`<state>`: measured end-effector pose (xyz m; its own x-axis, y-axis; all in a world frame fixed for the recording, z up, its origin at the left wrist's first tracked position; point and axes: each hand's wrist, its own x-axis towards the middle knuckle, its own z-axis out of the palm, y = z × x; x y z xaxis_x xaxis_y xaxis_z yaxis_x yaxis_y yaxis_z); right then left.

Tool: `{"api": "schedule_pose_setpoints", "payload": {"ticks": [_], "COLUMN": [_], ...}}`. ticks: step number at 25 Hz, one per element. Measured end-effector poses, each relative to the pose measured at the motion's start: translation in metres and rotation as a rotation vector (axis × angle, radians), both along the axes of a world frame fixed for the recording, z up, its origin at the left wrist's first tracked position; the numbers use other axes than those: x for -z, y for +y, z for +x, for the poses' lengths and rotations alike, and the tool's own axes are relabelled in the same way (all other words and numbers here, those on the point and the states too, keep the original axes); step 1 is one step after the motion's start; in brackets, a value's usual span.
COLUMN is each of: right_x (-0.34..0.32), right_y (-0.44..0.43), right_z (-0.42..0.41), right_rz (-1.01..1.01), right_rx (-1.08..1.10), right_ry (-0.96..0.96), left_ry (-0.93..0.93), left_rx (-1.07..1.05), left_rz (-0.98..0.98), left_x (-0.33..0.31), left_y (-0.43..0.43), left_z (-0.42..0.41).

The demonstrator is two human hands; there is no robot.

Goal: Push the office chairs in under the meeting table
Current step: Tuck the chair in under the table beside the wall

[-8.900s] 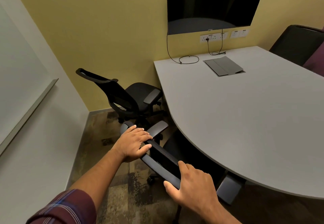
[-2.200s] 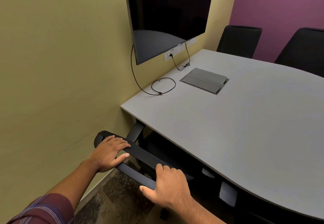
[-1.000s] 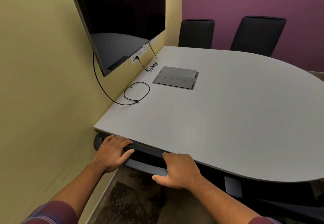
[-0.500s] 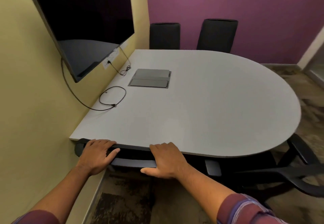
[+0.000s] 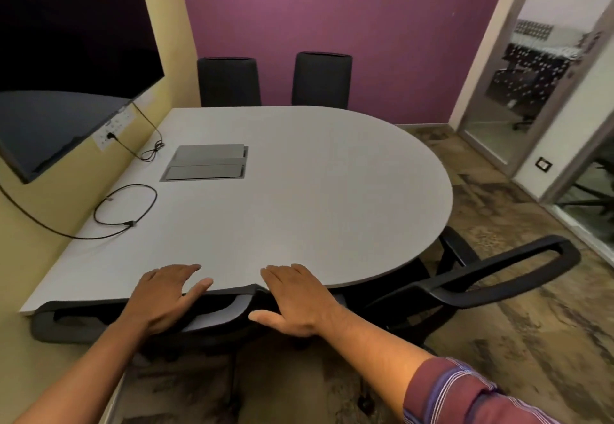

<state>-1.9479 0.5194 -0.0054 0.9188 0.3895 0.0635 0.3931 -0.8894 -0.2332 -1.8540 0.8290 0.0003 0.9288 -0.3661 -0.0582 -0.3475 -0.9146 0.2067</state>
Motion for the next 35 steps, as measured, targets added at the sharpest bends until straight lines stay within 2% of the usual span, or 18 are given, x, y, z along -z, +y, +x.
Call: {"api": "schedule_pose_setpoints", "payload": {"ticks": [8, 13, 18, 23, 30, 35], "right_x": [-0.029, -0.046, -0.036, -0.014, 0.001, 0.001], "right_y": [-0.199, -0.327, -0.438, -0.505, -0.508, -0.523], "right_z": [-0.031, -0.064, -0.106, -0.136, -0.118, -0.113], "right_rz": [-0.051, -0.079, -0.040, -0.103, -0.091, -0.065], "right_rx": [0.252, 0.326, 0.366, 0.348, 0.350, 0.331], "right_ry": [-0.014, -0.058, -0.095, -0.008, -0.166, -0.185], "left_ry": [-0.072, -0.100, -0.072, -0.022, -0.142, -0.187], "left_rx": [0.231, 0.262, 0.277, 0.216, 0.120, 0.114], "left_rz": [-0.037, -0.078, -0.094, -0.025, 0.011, -0.025], "left_x": [-0.018, -0.028, -0.028, -0.011, 0.004, 0.008], "left_y": [-0.227, -0.370, -0.488, -0.536, -0.540, -0.555], "left_z": [-0.039, -0.082, -0.129, -0.171, -0.176, -0.178]}}
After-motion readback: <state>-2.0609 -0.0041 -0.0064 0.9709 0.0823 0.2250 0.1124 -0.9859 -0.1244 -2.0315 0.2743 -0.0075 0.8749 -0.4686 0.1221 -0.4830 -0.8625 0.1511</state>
